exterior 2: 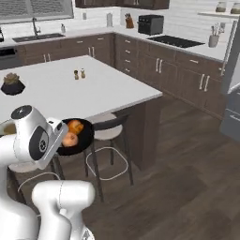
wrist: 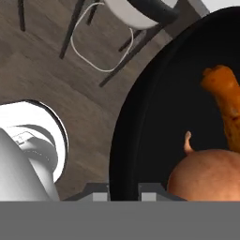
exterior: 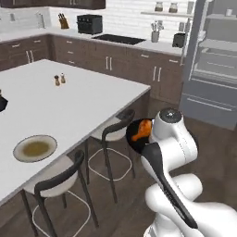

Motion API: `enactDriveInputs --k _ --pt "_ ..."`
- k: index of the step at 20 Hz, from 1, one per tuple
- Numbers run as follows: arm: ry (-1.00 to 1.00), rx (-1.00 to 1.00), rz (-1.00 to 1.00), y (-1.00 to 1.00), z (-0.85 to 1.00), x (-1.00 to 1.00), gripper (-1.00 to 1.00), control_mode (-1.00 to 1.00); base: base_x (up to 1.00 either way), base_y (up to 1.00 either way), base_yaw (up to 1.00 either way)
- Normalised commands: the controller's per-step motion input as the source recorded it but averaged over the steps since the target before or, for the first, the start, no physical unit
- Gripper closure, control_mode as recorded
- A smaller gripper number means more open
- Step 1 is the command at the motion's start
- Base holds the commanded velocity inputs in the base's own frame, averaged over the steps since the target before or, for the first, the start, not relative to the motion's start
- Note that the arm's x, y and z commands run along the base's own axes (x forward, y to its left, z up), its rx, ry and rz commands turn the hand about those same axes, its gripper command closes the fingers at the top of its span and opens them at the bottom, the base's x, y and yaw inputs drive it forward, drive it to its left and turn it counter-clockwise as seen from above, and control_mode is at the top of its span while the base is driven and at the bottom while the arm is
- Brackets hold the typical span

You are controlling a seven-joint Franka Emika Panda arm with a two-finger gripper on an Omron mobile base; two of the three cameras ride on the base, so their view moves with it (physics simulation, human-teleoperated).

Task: Pick the chicken drumstick and onion from their plates and place them in the bowl. Then put the bowl in the fridge.

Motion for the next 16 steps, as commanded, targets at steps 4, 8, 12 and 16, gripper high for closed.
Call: enactDriveInputs --k 4,8,12,16 --pt "0.00 0.00 0.00 0.00 0.00 0.00 1.00 1.00 0.04 0.00 -0.88" --pt "0.00 0.00 0.00 0.00 0.00 0.00 1.00 1.00 0.33 0.00 -0.78" --pt "0.00 0.00 0.00 0.00 0.00 0.00 1.00 1.00 0.91 -0.11 -0.36" --pt "0.00 0.00 0.00 0.00 0.00 0.00 1.00 1.00 1.00 -0.37 0.06"
